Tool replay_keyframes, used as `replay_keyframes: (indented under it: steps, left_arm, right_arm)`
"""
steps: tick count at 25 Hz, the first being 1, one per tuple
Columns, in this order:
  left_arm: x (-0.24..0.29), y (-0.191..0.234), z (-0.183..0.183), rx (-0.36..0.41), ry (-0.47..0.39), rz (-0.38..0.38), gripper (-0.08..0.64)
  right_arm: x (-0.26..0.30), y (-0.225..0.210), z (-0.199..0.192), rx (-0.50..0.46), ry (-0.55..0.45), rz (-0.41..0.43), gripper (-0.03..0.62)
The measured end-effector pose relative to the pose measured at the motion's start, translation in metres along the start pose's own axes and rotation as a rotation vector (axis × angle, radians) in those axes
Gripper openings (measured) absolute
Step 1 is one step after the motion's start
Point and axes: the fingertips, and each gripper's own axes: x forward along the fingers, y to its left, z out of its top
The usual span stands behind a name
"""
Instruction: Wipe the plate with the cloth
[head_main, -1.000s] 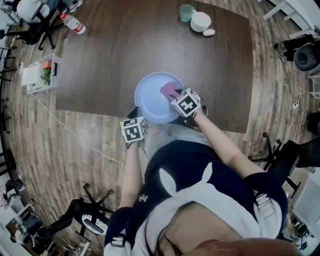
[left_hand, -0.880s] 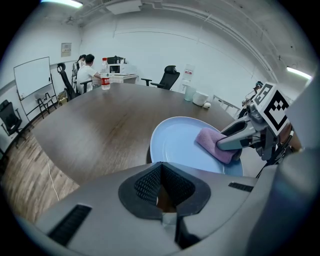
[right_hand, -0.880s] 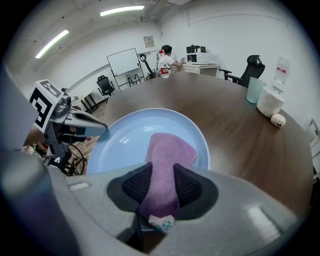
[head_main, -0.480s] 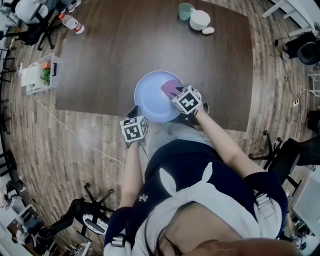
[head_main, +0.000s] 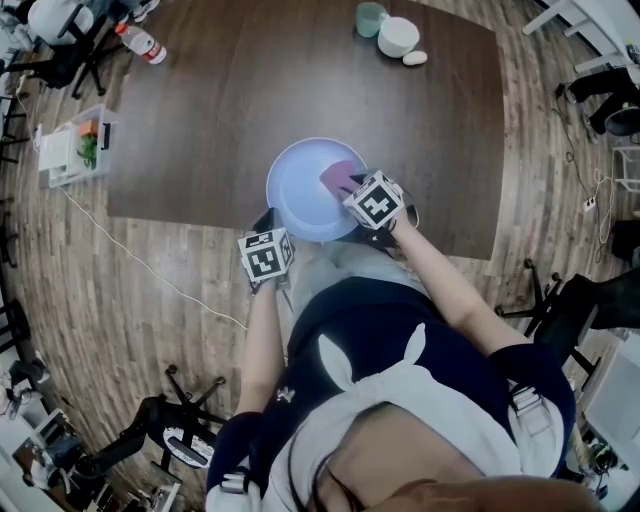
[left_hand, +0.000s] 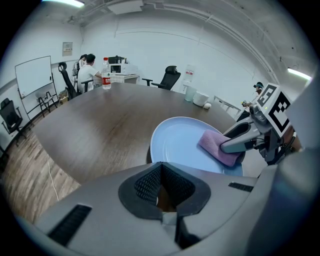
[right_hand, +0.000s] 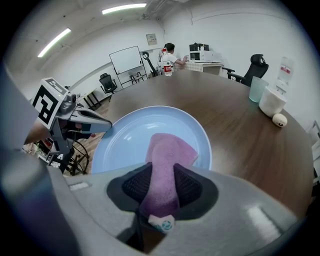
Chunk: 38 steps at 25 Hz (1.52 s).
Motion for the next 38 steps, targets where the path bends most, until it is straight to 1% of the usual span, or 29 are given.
replay_keyframes:
  steps: [7, 11, 15, 20, 27, 31, 38]
  left_arm:
    - [0.004, 0.001, 0.0, -0.008, -0.002, 0.006, 0.006]
    - [0.002, 0.001, 0.0, -0.003, 0.001, 0.014, 0.006]
    - [0.003, 0.0, 0.001, 0.001, 0.006, 0.021, 0.006]
    - [0.005, -0.001, 0.001, 0.005, 0.012, 0.027, 0.006]
    - [0.003, -0.003, 0.0, 0.001, 0.017, 0.032, 0.006]
    - [0.002, -0.001, 0.0, -0.001, 0.016, 0.031, 0.006]
    - [0.002, -0.002, 0.0, -0.006, 0.01, 0.026, 0.006]
  right_arm:
    - [0.002, 0.003, -0.004, -0.005, -0.012, 0.021, 0.129]
    - [-0.001, 0.015, -0.006, -0.023, -0.014, 0.056, 0.129]
    - [-0.002, 0.023, -0.008, -0.047, -0.007, 0.08, 0.129]
    - [-0.001, 0.03, -0.011, -0.073, -0.006, 0.087, 0.129]
    - [-0.002, 0.048, -0.016, -0.111, 0.008, 0.119, 0.129]
    - [-0.002, 0.058, -0.013, -0.156, 0.018, 0.127, 0.129]
    - [-0.001, 0.073, -0.012, -0.202, 0.024, 0.152, 0.129]
